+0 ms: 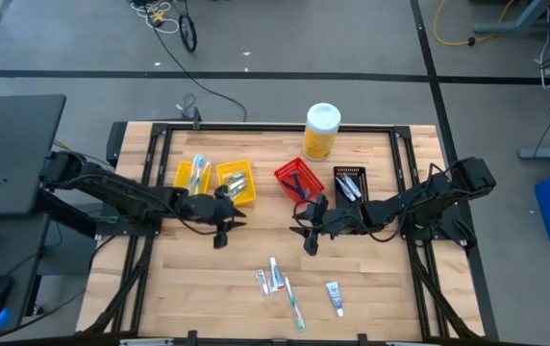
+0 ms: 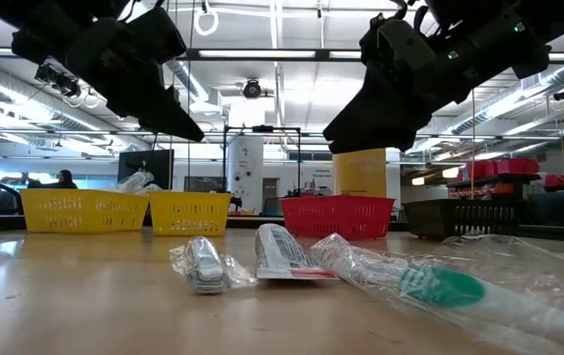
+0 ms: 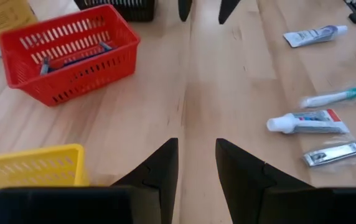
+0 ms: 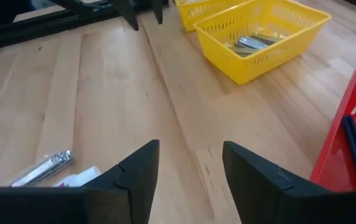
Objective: Pick & Place Travel size toiletries
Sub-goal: Put the white toothpaste into the black bin
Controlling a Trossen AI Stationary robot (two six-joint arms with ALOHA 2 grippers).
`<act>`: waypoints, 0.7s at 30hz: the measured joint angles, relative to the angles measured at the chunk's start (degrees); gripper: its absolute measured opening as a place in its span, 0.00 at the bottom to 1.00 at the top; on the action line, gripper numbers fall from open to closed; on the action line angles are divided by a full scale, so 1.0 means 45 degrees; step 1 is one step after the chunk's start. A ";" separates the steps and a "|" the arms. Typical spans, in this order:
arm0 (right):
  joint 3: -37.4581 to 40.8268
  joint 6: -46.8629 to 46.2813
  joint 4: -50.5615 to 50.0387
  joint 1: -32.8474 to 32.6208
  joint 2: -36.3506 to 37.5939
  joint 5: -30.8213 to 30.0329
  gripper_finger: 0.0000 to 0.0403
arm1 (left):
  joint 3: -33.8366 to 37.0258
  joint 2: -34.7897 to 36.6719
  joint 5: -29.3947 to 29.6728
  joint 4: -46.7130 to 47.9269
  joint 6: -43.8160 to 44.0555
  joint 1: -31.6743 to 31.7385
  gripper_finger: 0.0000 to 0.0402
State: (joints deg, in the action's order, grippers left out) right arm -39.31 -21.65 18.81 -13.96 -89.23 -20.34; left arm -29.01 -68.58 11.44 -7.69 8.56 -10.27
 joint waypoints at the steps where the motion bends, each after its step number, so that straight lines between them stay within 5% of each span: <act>1: 0.0000 -0.0004 -0.0018 0.0000 0.0000 0.0022 0.46 | 0.0004 0.0000 0.0043 0.0000 0.0073 -0.0047 0.28; 9: -0.0268 -0.0444 -0.2493 -0.0331 0.0070 0.2649 0.48 | 0.0018 0.0000 0.0673 0.0087 0.0149 -0.0303 0.28; 16: -0.3232 -0.3580 -0.8819 -0.1417 0.0215 0.4889 0.45 | 0.0018 0.0000 0.0710 0.0143 0.0403 -0.0303 0.28; 21: -0.4723 -0.4876 -1.0026 -0.2515 -0.0340 0.5892 0.46 | 0.0018 -0.0005 0.1282 0.0181 0.0694 -0.0298 0.28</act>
State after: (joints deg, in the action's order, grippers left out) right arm -60.56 -43.59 -26.31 -25.27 -90.76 6.18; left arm -28.93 -68.60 17.21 -6.88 11.68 -11.62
